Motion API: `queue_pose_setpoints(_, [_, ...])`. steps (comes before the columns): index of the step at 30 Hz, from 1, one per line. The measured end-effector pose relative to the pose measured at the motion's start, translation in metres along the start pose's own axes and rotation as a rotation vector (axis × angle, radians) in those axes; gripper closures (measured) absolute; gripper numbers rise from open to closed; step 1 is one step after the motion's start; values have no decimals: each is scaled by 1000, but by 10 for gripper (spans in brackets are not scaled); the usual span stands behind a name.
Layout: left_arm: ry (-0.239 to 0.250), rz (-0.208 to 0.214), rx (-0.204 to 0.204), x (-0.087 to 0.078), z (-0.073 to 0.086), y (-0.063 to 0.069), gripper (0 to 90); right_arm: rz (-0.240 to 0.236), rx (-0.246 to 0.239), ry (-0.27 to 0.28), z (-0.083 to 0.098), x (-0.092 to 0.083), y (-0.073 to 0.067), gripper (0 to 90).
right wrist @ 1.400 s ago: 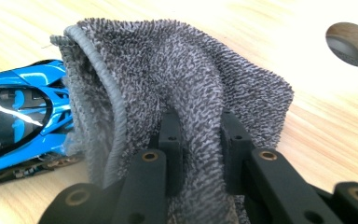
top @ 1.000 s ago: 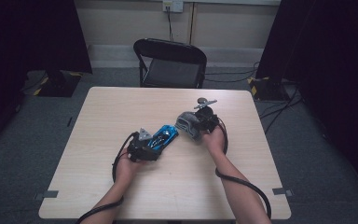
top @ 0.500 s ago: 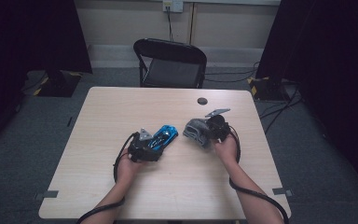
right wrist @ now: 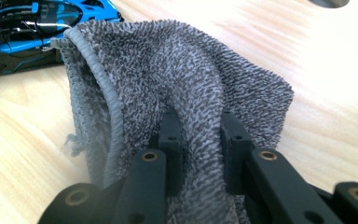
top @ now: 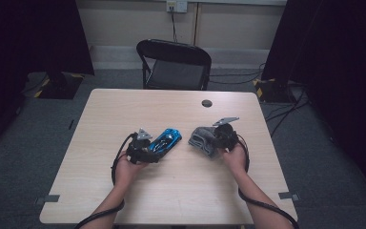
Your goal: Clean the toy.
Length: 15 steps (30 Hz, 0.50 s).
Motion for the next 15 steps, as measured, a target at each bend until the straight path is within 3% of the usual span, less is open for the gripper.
queue_pose_setpoints(7, [2,22,-17,-11,-1,1,228,-2,-7,3,3,-1,-2,750])
queue_pose_setpoints(15, [47,35,-7,-21,-26,-2,260,-3,-3,6,5,-1,-1,750])
Point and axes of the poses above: each handheld gripper's, and its own axes: x roughly forward along the jaws, z roughly out of its underside, y roughly to its right, the point moved 7 cm from there along x, roughly forward along the jaws, and after that the axes turned 7 degrees about z, right-handed, at the moved point
